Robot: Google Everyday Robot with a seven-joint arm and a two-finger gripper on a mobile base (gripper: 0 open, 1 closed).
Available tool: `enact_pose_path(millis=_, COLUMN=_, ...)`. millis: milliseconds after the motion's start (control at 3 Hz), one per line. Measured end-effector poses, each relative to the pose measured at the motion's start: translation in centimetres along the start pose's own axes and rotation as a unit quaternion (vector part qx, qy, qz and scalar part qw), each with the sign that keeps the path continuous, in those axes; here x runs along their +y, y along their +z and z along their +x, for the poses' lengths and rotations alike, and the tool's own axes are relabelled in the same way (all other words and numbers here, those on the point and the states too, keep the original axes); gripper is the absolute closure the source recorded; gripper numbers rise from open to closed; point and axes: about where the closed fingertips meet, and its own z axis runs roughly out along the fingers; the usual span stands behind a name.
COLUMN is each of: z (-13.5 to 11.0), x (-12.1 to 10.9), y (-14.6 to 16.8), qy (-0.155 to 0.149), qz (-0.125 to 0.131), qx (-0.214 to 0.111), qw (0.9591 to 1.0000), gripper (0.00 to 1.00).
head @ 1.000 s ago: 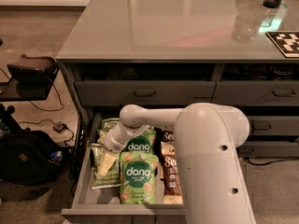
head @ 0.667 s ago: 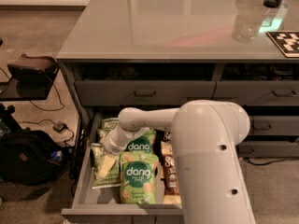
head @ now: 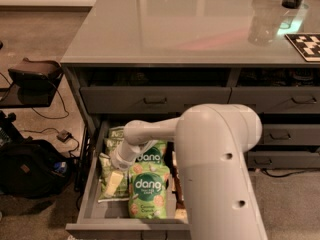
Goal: Pick green jalapeno chip bag from middle drawer and place on counter
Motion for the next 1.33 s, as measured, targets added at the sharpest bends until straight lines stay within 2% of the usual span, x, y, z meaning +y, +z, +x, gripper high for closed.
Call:
enact_pose_path(millis=333, z=2.5, x=-0.2, y=2.0, qy=0.03, qz=0.022, qx=0.041, qw=0.9985, gripper=0.0)
enact_pose_path(millis=667, z=4.1, x=-0.4, y=3.4, qy=0.058, qz=0.035, qx=0.058, qw=0.9959, gripper=0.19)
enact_pose_path(millis=1333, z=4.2, x=-0.3, y=3.2, qy=0.065, qz=0.041, qx=0.059, qw=0.9953, gripper=0.66)
